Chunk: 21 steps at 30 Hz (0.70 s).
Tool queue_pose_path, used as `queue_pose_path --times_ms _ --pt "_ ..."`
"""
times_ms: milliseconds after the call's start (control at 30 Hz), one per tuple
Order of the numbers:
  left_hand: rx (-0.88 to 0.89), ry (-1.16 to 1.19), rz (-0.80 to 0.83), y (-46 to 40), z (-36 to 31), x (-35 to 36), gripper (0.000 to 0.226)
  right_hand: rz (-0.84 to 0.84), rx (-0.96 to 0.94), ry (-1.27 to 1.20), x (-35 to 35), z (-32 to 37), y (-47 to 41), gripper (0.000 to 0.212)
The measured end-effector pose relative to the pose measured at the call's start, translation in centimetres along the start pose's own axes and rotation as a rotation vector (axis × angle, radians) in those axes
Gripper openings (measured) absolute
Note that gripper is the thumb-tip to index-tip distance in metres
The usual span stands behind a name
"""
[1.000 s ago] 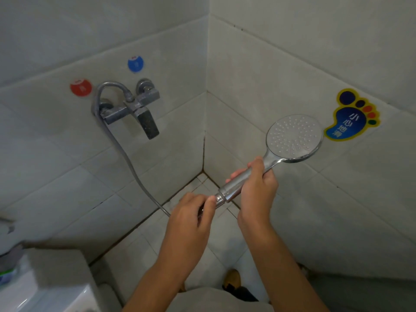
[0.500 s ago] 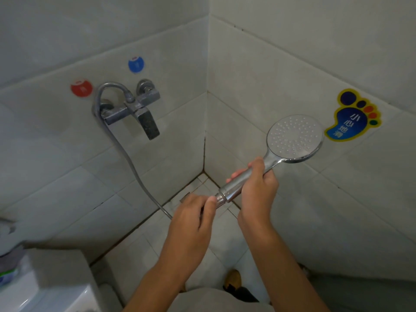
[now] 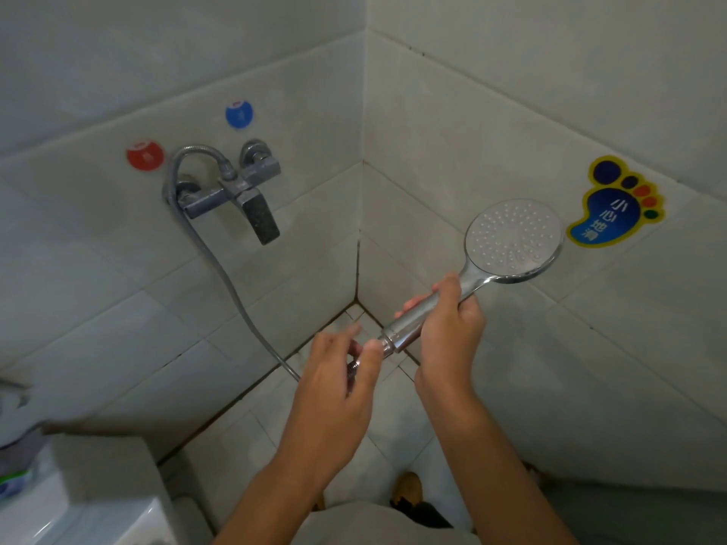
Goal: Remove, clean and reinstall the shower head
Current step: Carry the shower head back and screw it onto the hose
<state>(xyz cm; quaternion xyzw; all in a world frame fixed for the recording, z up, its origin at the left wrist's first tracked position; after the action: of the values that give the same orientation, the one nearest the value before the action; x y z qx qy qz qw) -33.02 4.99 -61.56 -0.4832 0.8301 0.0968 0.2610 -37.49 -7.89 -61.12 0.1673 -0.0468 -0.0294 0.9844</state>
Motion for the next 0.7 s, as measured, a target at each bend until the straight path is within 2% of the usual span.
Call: queue_pose_path --times_ms 100,233,333,467,567,700 --pt "0.055 -0.003 0.006 -0.16 0.03 -0.1 0.034 -0.004 0.008 -0.005 -0.14 -0.08 0.05 0.024" --pt "0.081 0.001 -0.019 -0.13 -0.02 -0.27 0.009 -0.009 0.001 0.008 -0.42 -0.29 -0.04 0.024" --pt "0.098 0.03 -0.054 0.13 -0.11 -0.32 0.018 -0.017 0.003 0.011 -0.51 -0.32 -0.05 0.025" --pt "0.035 0.091 -0.054 0.33 0.27 -0.15 0.034 -0.029 0.001 0.007 -0.53 -0.11 -0.06 0.025" --pt "0.045 0.037 -0.01 0.39 0.07 0.04 0.022 -0.03 0.002 -0.001 -0.56 -0.1 0.01 0.025" --pt "0.087 0.0 -0.013 0.12 0.46 -0.13 0.025 -0.03 0.013 -0.003 -0.55 -0.1 0.25 0.023"
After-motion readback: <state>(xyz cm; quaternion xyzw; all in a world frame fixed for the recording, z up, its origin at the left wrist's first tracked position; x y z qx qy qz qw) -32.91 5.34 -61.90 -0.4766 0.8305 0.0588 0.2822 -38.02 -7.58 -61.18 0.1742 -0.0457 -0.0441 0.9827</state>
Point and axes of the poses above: each hand's wrist, its own y-axis away from the middle knuckle, its own x-axis out of the palm, z = x × y, the point moved 2 cm from there along -y, towards the middle knuckle, and after that the axes turned 15 degrees about -z, right-handed, at the moved point
